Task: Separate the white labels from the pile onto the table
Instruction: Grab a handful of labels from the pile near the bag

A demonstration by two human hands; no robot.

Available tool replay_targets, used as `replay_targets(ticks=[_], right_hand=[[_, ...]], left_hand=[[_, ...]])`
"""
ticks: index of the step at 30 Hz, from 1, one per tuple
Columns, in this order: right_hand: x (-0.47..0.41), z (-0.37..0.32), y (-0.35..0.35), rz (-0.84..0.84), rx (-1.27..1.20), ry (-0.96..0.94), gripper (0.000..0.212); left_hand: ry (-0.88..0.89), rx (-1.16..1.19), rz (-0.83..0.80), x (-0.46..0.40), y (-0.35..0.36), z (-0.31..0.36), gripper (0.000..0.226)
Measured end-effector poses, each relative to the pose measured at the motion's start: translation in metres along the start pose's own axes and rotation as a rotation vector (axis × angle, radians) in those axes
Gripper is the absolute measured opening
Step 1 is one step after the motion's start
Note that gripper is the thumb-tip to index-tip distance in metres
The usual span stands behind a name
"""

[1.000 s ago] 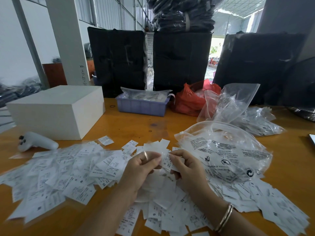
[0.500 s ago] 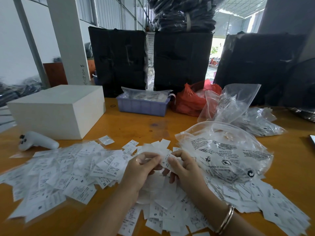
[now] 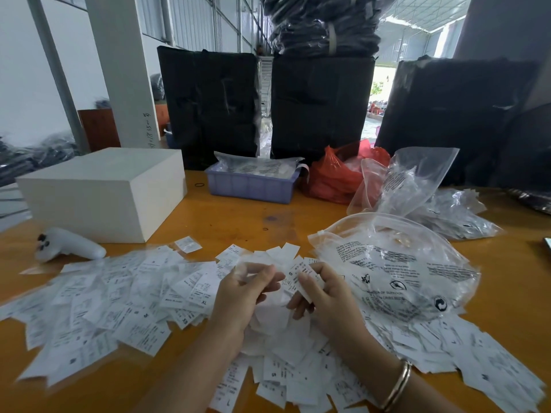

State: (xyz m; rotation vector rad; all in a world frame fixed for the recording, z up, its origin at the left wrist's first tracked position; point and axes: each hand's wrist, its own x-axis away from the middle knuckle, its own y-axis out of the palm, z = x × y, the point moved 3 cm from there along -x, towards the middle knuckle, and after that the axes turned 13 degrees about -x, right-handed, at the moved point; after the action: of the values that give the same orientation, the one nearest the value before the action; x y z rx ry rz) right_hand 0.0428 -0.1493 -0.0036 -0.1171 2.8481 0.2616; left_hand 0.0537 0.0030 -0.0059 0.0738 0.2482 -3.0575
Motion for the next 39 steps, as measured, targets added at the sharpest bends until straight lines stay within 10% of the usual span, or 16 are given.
replay_targets(ticks=[39], right_hand=[[0.0036, -0.0005, 0.0050, -0.035, -0.043, 0.115, 0.015]], left_hand=[[0.046, -0.062, -0.087, 0.0035, 0.0035, 0.0053, 0.012]])
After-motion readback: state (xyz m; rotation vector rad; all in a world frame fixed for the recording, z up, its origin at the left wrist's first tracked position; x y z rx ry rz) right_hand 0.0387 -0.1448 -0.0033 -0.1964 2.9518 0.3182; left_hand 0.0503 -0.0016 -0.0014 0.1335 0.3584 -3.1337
